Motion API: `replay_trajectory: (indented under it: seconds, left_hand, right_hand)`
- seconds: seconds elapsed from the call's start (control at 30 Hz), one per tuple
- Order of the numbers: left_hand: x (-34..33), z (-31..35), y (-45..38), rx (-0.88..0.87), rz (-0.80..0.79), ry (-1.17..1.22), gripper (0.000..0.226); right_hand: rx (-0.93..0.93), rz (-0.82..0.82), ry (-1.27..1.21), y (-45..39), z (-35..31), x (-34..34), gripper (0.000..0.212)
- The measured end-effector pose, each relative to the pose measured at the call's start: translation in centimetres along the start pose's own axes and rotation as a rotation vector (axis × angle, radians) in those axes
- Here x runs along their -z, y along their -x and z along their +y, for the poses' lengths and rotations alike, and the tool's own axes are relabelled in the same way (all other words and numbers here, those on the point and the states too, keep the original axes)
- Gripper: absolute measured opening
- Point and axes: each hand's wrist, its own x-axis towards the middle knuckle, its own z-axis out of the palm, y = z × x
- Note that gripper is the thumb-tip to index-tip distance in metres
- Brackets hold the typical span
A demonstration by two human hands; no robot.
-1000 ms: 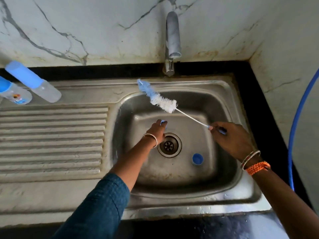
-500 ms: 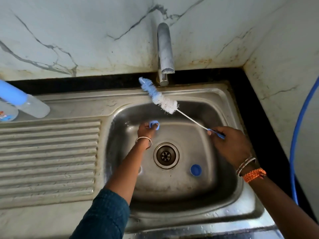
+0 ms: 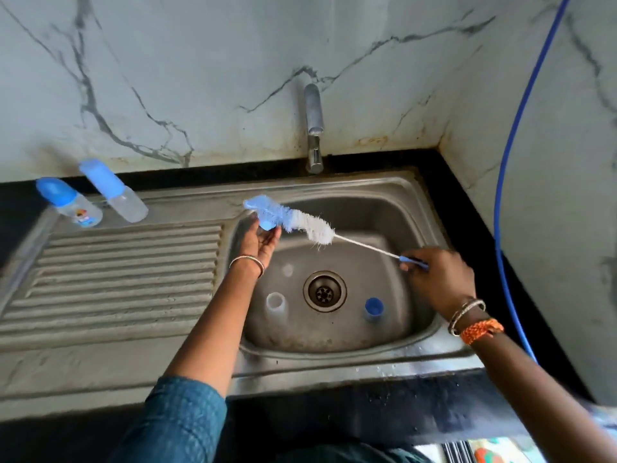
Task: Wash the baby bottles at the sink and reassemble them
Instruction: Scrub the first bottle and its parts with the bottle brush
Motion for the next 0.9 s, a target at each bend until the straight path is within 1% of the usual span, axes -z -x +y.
replay_trajectory:
  seconds: [0.1, 0.23, 0.33, 0.53, 0.67, 0.77, 0.83, 0.9]
  left_hand:
    - [0.7, 0.6, 1.5, -0.047, 0.038, -0.009, 0.022]
    - [2.1, 1.5, 2.7, -0.072, 0.007, 0.047, 0.025]
    - [2.6, 2.3, 3.0, -0.104, -0.015, 0.039, 0.026]
    - [3.5, 3.4, 4.1, -0.022, -0.03, -0.046, 0.037]
    - [4.1, 3.9, 4.4, -0.034, -0.009, -0.003, 0.036]
    - [4.4, 4.1, 4.3, -0.018, -0.02, -0.068, 0.036]
    - [4.5, 4.1, 4.3, 0.008, -0.032, -0.135, 0.036]
    - [4.5, 4.0, 4.2, 0.037, -0.036, -0.216, 0.036]
  right_hand:
    - [0.039, 0.069, -0.038, 1.1, 0.4, 0.8, 0.018]
    - [0.029, 0.168, -0.113, 1.7, 0.6, 1.3, 0.017]
    - [0.004, 0.185, -0.136, 1.8, 0.5, 1.3, 0.016]
    - [0.014, 0.216, -0.174, 1.8, -0.4, 0.9, 0.019]
    - [0.015, 0.216, -0.167, 1.9, -0.9, 0.5, 0.021]
    - [0.118, 0.256, -0.108, 2.2, -1.2, 0.1, 0.023]
    - [0.224, 0.344, -0.096, 2.1, -1.5, -0.1, 0.024]
    - [0.333, 0.478, -0.049, 1.9, -1.9, -0.2, 0.026]
